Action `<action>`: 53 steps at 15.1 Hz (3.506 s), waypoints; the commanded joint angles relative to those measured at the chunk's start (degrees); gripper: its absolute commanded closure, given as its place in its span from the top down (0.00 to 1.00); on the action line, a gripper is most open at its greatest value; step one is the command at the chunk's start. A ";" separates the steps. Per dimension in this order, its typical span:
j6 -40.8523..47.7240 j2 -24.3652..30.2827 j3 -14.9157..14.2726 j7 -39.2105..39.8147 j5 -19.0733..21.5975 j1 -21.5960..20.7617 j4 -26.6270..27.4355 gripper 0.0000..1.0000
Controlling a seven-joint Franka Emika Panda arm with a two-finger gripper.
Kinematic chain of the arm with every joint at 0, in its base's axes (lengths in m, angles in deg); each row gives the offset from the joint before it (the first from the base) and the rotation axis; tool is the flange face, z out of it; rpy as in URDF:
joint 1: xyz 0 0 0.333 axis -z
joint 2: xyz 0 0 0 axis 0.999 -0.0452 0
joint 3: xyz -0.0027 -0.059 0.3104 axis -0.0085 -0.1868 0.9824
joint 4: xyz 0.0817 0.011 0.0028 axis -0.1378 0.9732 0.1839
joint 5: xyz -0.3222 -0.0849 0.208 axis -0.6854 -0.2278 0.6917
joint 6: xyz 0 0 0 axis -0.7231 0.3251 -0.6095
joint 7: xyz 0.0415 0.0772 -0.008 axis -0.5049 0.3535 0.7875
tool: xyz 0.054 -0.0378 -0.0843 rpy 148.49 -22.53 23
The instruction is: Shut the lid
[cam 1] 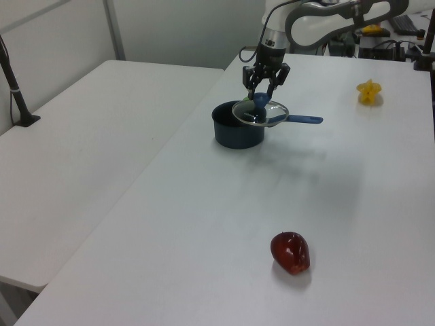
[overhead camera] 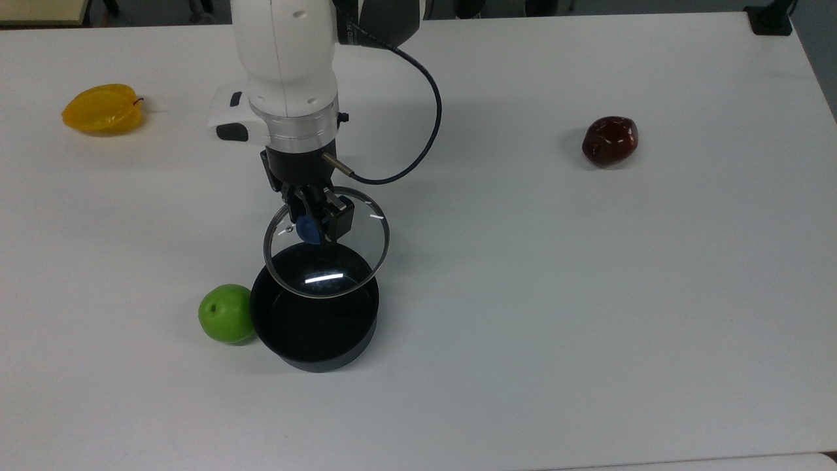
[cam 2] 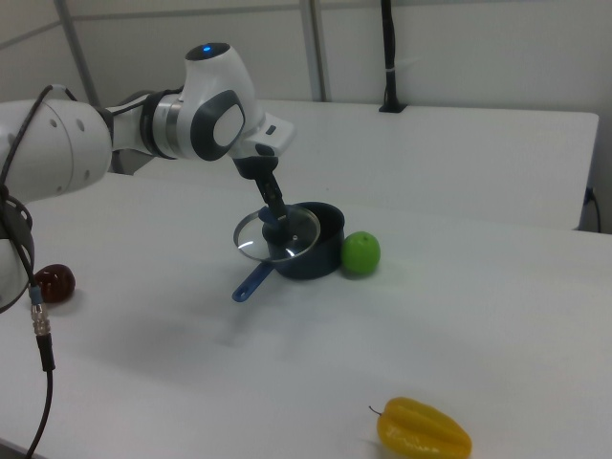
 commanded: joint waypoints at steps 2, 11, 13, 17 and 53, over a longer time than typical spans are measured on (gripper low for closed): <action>1.35 -1.21 0.08 0.77 0.50 -0.19 -2.48 0.34; 0.73 -5.60 -3.33 -0.98 0.50 -3.26 -9.07 0.35; -0.41 -5.69 -4.04 -1.25 0.58 -3.79 -9.07 0.35; -0.85 -7.09 -4.22 -2.73 0.50 -3.88 -10.12 0.35; -6.74 -10.97 -10.46 -2.22 -3.98 -8.45 -12.41 0.26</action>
